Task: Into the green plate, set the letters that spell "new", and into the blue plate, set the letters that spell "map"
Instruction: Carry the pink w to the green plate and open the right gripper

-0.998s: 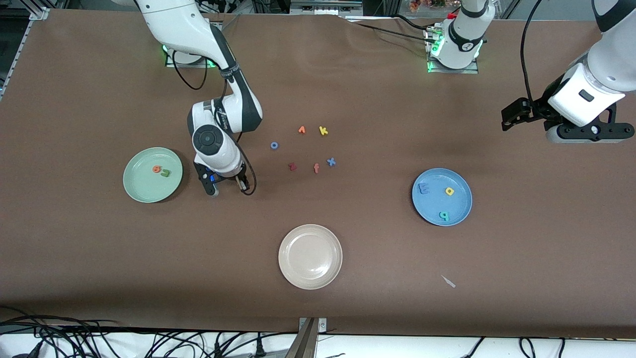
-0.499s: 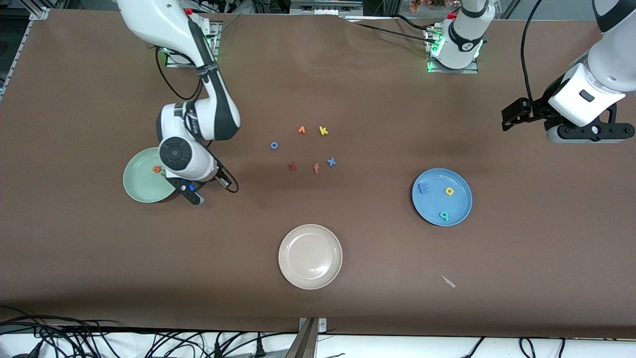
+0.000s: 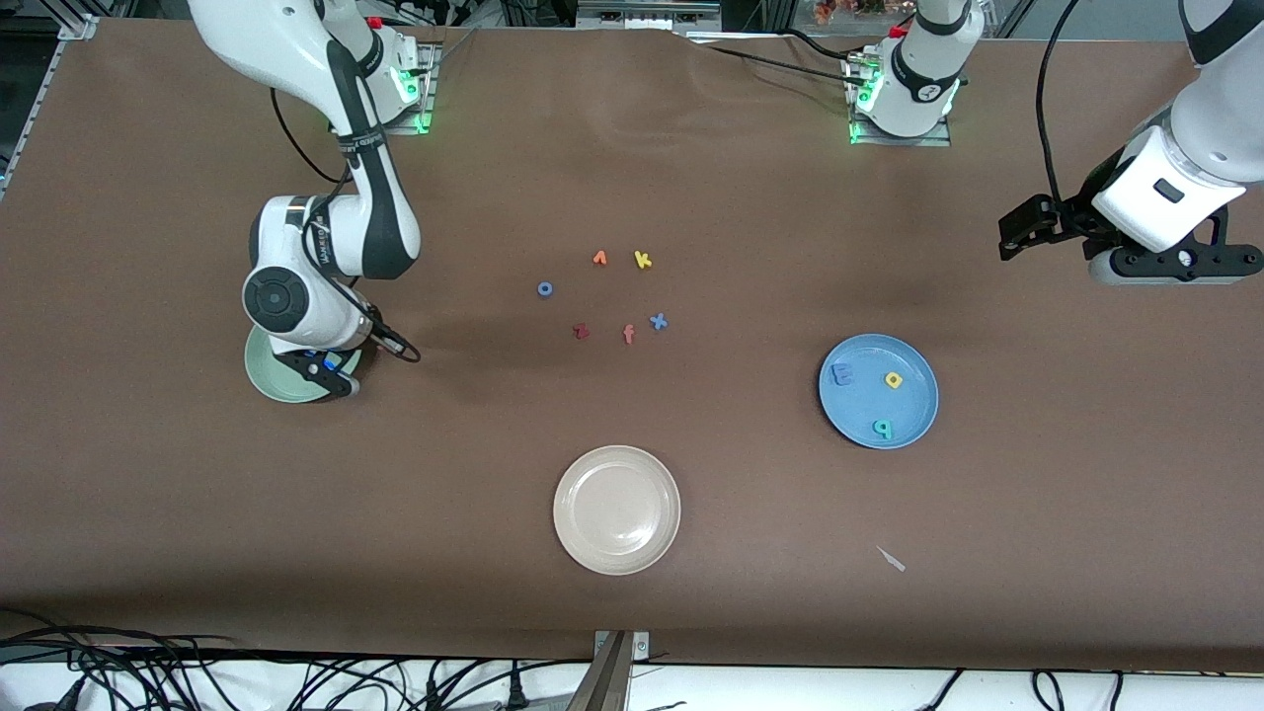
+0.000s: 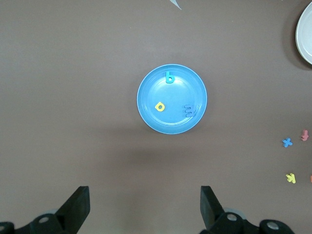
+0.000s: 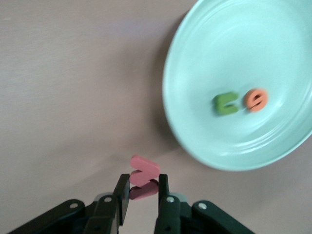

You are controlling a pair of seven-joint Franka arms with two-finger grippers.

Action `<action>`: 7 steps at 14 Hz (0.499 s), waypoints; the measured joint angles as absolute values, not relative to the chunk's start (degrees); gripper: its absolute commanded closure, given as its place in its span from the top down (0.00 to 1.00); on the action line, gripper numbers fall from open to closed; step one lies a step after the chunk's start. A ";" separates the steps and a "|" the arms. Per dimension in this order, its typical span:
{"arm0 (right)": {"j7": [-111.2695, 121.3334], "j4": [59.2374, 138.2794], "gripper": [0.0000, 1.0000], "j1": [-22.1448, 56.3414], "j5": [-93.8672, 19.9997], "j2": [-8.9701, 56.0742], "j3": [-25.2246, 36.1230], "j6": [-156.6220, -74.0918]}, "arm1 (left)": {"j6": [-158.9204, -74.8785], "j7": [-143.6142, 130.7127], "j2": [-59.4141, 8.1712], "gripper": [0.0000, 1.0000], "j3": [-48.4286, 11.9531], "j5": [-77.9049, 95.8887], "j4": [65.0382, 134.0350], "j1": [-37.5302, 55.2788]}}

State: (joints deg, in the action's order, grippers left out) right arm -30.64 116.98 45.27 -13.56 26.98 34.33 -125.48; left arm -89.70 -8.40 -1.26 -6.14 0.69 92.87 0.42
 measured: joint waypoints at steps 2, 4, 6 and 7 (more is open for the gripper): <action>-29.07 120.62 0.00 45.30 -10.22 25.67 34.56 -129.66 | -89.70 -8.40 -1.26 1.00 -6.14 0.69 92.87 0.41; -24.23 122.77 0.00 45.36 -9.19 24.39 35.79 -131.47 | -89.70 -8.40 -1.26 1.00 -6.14 0.69 92.87 0.40; -17.08 123.40 0.00 45.34 -9.10 23.76 38.78 -131.72 | -89.70 -8.40 -1.26 1.00 -6.14 0.69 92.86 0.40; -13.38 123.53 0.00 45.28 -9.10 23.55 40.48 -131.74 | -89.70 -8.40 -1.26 1.00 -6.14 0.69 92.86 0.40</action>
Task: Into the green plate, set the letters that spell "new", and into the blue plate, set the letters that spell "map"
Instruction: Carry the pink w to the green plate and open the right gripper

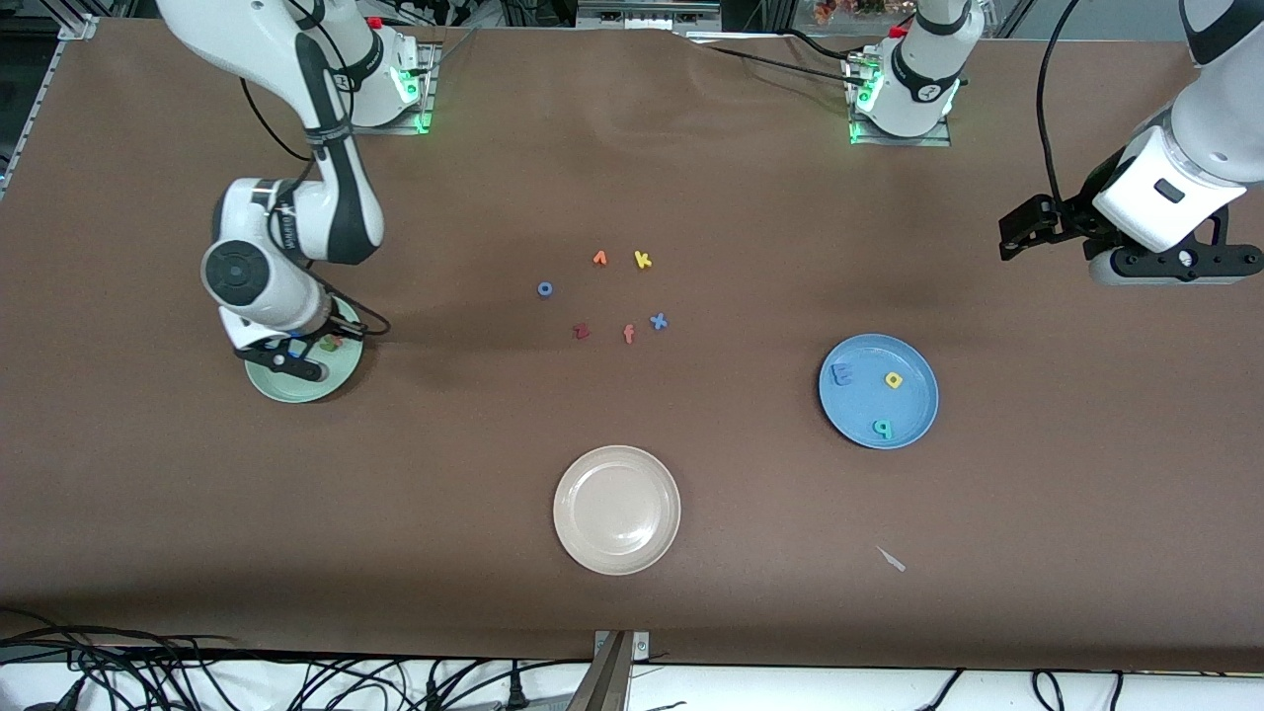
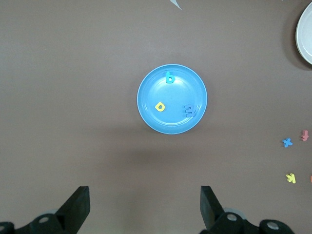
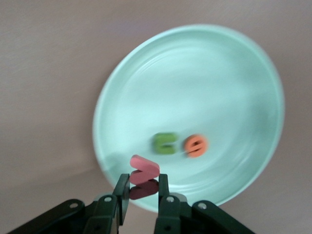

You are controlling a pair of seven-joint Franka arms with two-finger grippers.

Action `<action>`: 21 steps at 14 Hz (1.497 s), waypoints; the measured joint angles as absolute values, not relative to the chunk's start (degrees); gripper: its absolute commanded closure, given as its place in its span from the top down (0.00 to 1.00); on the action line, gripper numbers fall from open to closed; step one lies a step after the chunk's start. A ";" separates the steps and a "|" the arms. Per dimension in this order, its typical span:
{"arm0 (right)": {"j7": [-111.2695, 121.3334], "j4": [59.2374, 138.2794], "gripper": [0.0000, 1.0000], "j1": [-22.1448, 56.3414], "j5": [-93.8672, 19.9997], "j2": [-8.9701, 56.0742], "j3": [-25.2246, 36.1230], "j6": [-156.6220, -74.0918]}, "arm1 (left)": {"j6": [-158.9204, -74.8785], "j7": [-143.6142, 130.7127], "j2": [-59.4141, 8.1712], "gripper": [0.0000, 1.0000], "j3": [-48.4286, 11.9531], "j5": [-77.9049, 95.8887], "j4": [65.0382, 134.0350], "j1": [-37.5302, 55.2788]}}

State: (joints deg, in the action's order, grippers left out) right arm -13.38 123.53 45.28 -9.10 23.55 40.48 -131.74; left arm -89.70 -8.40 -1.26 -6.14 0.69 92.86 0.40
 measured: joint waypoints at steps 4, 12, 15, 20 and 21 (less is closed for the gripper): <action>-3.92 123.98 0.56 43.72 -9.11 23.27 43.52 -131.74 | -88.62 -8.40 -1.26 1.00 -6.14 0.69 92.81 0.39; 0.15 121.06 1.00 41.73 -14.74 23.32 42.38 -123.85 | -88.57 -8.38 -1.35 1.00 -6.17 0.69 92.73 0.43; -2.31 117.06 1.00 42.46 -16.98 23.50 40.05 -117.33 | -88.57 -8.38 -1.36 1.00 -6.17 0.69 92.73 0.43; -4.13 113.17 1.00 45.60 -17.15 23.60 39.48 -111.62 | -88.57 -8.38 -1.37 1.00 -6.18 0.69 92.73 0.43; -4.14 112.08 1.00 46.16 -17.15 23.60 39.47 -110.17 | -88.57 -8.38 -1.37 1.00 -6.18 0.69 92.73 0.43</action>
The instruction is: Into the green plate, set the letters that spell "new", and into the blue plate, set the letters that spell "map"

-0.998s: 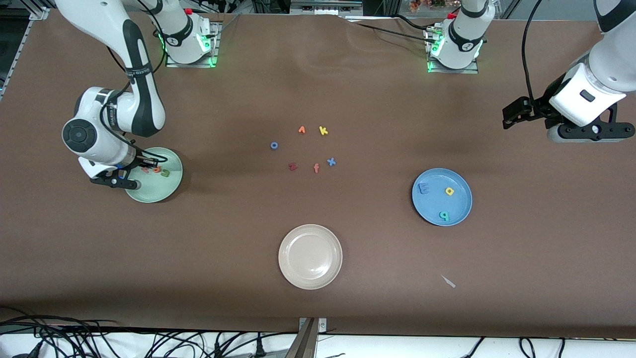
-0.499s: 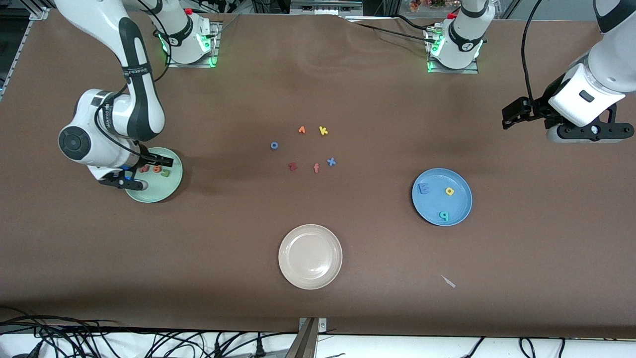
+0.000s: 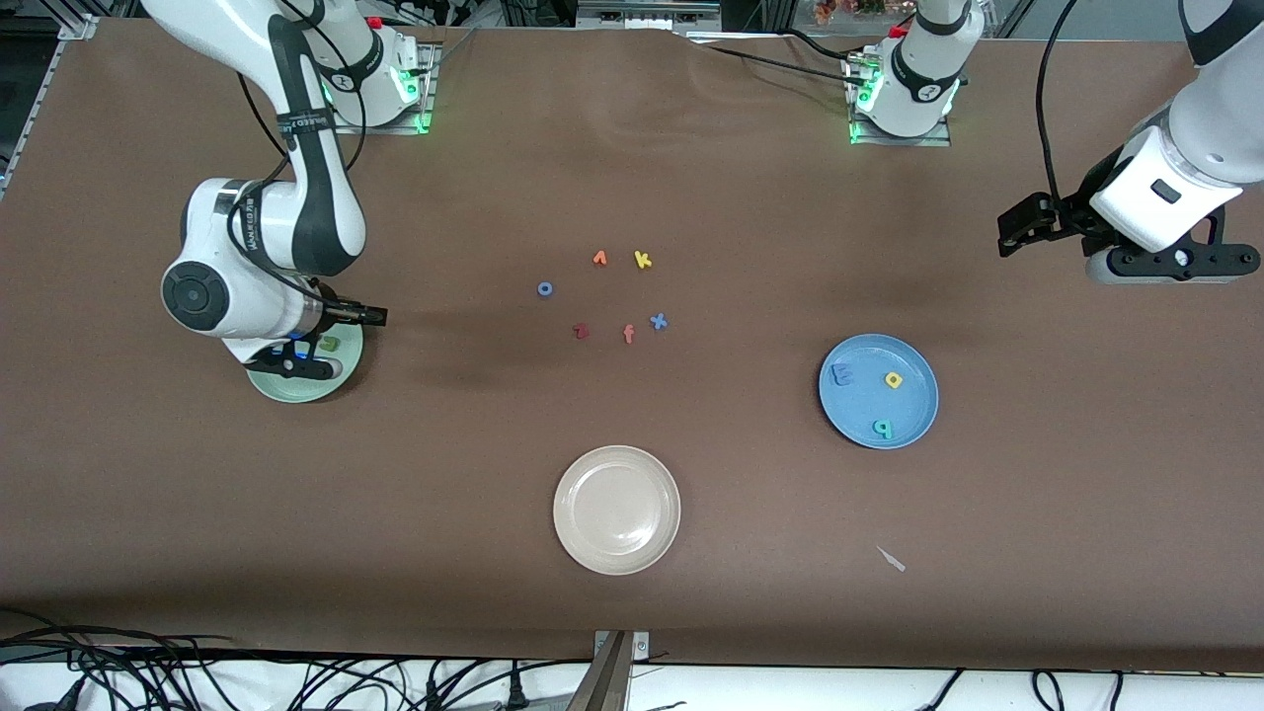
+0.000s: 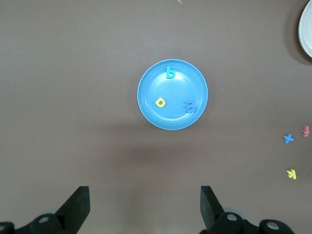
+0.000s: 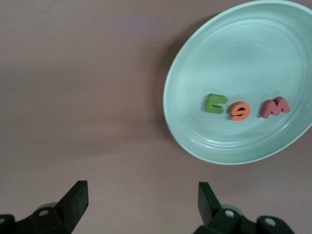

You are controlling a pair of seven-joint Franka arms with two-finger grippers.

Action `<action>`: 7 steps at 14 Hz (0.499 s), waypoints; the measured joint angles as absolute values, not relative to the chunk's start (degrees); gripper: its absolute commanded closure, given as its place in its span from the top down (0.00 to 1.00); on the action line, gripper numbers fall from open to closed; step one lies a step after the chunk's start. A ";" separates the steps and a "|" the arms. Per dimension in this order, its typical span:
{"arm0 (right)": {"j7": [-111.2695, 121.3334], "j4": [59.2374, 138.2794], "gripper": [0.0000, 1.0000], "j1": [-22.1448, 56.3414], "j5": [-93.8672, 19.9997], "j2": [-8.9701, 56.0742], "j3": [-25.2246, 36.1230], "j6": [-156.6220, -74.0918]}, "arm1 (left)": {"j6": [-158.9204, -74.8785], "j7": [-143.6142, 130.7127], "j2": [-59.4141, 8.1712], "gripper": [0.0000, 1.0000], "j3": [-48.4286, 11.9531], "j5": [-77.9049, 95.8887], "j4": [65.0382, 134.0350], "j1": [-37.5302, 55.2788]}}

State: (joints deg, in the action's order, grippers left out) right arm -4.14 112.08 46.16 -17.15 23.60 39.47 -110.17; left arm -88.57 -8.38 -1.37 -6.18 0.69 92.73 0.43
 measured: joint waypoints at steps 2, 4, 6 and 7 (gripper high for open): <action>-4.04 109.94 1.00 46.78 -17.05 23.39 38.88 -108.32 | -88.57 -8.38 -1.38 1.00 -6.18 0.69 92.73 0.43; -4.11 108.40 1.00 44.48 -14.00 22.05 34.11 -107.79 | -88.57 -8.38 -1.39 1.00 -6.19 0.69 92.73 0.43; -5.52 107.90 1.00 37.31 -8.94 19.29 24.74 -107.65 | -88.57 -8.38 -1.41 1.00 -6.19 0.69 92.73 0.43; -6.00 107.88 1.00 32.85 -6.62 17.69 20.07 -107.55 | -88.57 -8.38 -1.41 1.00 -6.19 0.69 92.73 0.43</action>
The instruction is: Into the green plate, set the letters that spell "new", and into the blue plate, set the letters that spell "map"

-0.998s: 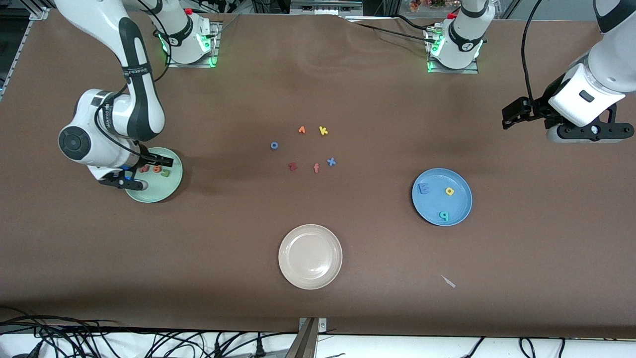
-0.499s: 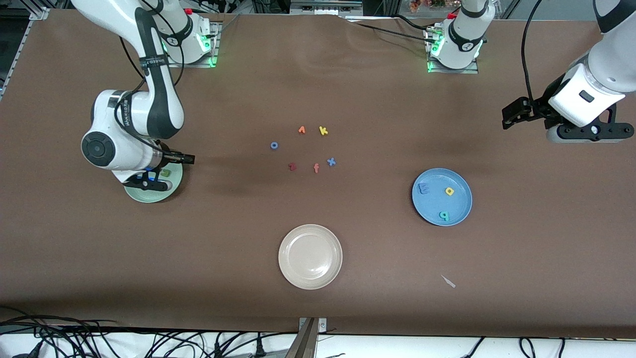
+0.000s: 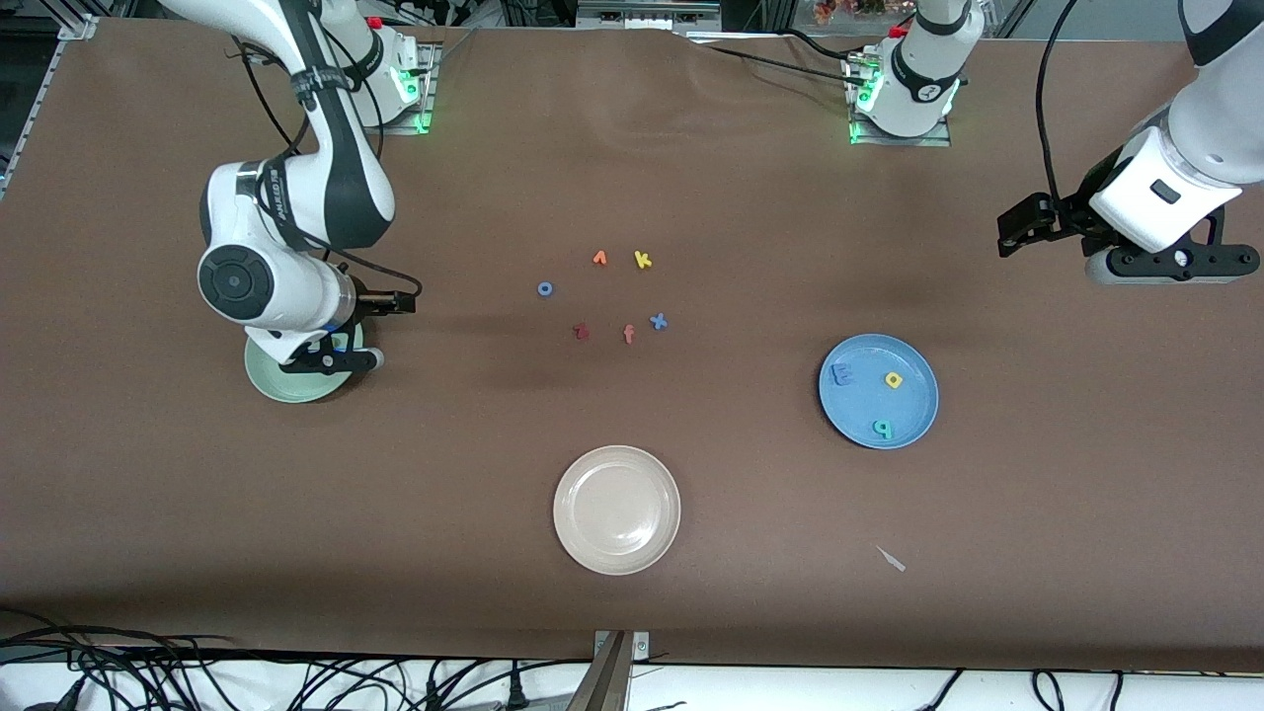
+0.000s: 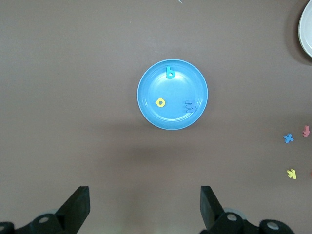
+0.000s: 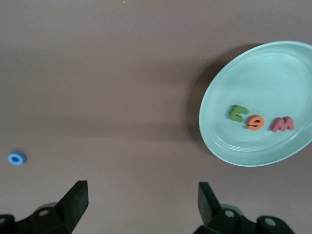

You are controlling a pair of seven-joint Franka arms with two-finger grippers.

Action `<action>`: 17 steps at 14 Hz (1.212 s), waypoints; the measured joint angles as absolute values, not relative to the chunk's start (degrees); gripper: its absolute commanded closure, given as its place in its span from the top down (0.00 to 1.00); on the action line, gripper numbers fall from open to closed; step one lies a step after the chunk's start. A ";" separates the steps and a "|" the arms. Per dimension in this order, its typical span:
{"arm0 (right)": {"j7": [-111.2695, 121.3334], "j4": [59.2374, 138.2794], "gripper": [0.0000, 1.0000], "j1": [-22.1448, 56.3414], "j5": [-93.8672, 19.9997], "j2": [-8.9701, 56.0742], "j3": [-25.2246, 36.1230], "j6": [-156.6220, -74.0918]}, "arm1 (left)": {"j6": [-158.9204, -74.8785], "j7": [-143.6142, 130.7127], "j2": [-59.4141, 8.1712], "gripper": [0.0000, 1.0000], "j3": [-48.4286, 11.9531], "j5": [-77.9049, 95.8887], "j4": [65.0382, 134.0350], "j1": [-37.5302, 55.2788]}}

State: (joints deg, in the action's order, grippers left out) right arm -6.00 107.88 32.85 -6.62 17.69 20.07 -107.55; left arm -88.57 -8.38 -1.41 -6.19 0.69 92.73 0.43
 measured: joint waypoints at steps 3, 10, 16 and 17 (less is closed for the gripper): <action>-6.07 107.87 1.00 17.85 0.69 12.80 5.75 -106.00 | -88.57 -8.38 -1.43 1.00 -6.18 0.69 92.73 0.43; 1.33 103.90 1.00 9.64 4.40 1.41 1.73 -92.82 | -88.57 -8.38 -1.45 1.00 -6.20 0.69 92.72 0.43; 2.33 93.98 1.00 7.68 4.48 0.37 4.59 -80.20 | -88.57 -8.38 -1.45 1.00 -6.20 0.69 92.71 0.43; 2.33 93.62 1.00 7.37 4.35 0.37 4.88 -80.23 | -88.57 -8.38 -1.45 1.00 -6.20 0.69 92.72 0.44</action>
